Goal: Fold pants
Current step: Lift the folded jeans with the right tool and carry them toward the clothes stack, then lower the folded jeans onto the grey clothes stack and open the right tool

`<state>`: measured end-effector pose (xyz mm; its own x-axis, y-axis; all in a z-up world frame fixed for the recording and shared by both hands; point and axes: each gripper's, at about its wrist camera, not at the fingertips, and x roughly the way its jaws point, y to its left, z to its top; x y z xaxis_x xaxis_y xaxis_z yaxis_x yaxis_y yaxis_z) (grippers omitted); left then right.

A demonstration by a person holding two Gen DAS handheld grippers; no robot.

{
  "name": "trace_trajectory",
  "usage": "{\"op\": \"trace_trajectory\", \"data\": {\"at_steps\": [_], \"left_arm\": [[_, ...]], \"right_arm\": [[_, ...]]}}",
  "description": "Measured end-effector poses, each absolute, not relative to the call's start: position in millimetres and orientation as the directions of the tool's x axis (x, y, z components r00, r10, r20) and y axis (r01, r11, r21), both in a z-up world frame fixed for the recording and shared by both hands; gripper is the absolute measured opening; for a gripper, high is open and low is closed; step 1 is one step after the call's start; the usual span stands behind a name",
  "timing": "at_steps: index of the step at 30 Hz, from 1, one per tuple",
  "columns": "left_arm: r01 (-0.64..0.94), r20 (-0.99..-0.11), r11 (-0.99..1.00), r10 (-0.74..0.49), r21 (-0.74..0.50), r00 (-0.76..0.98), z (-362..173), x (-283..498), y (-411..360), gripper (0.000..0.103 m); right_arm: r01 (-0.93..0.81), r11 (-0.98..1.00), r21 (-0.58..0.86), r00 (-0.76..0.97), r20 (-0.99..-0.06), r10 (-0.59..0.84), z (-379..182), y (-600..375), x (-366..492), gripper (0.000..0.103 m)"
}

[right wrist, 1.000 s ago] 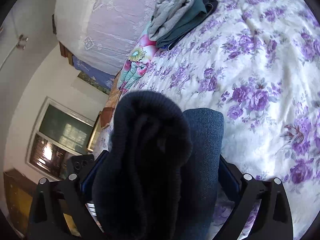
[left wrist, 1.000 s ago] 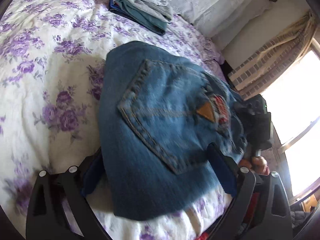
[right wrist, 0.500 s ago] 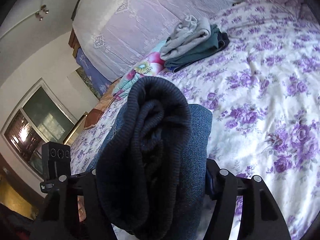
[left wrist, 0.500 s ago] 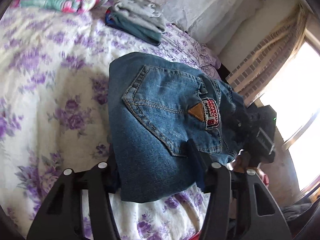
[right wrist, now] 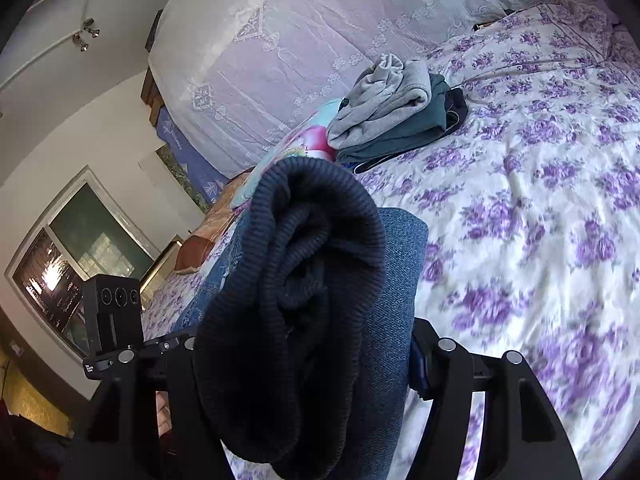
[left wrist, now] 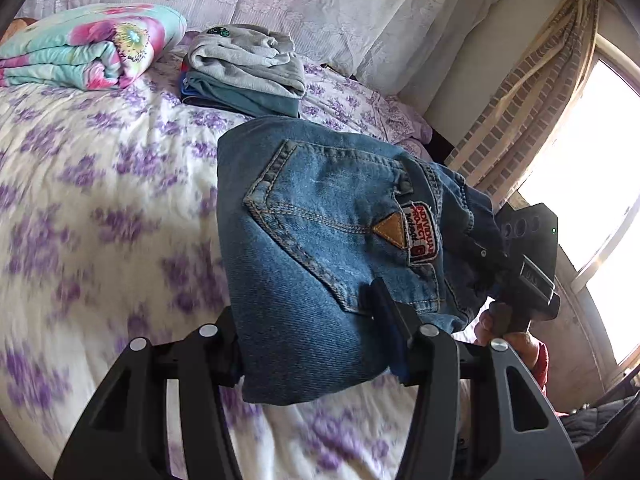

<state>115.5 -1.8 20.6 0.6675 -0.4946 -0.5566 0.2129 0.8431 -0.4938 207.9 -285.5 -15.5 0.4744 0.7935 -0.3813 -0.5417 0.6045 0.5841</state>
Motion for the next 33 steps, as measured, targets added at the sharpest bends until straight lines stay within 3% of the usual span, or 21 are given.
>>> {"op": "trace_trajectory", "data": {"at_steps": [22,33], "left_arm": [[0.195,-0.575,0.873,-0.448,-0.448,0.685,74.7,247.8,24.6,0.051],[0.147,-0.482,0.922,-0.317,-0.358,0.816,197.3,407.5,51.9,0.051]], "right_arm": [[-0.561,0.601,0.569,0.467,-0.382,0.797,42.7,-255.4,339.9,0.066],[-0.62,0.602,0.504,0.57,-0.237,0.786,169.5,-220.3,495.9,0.066]]}}
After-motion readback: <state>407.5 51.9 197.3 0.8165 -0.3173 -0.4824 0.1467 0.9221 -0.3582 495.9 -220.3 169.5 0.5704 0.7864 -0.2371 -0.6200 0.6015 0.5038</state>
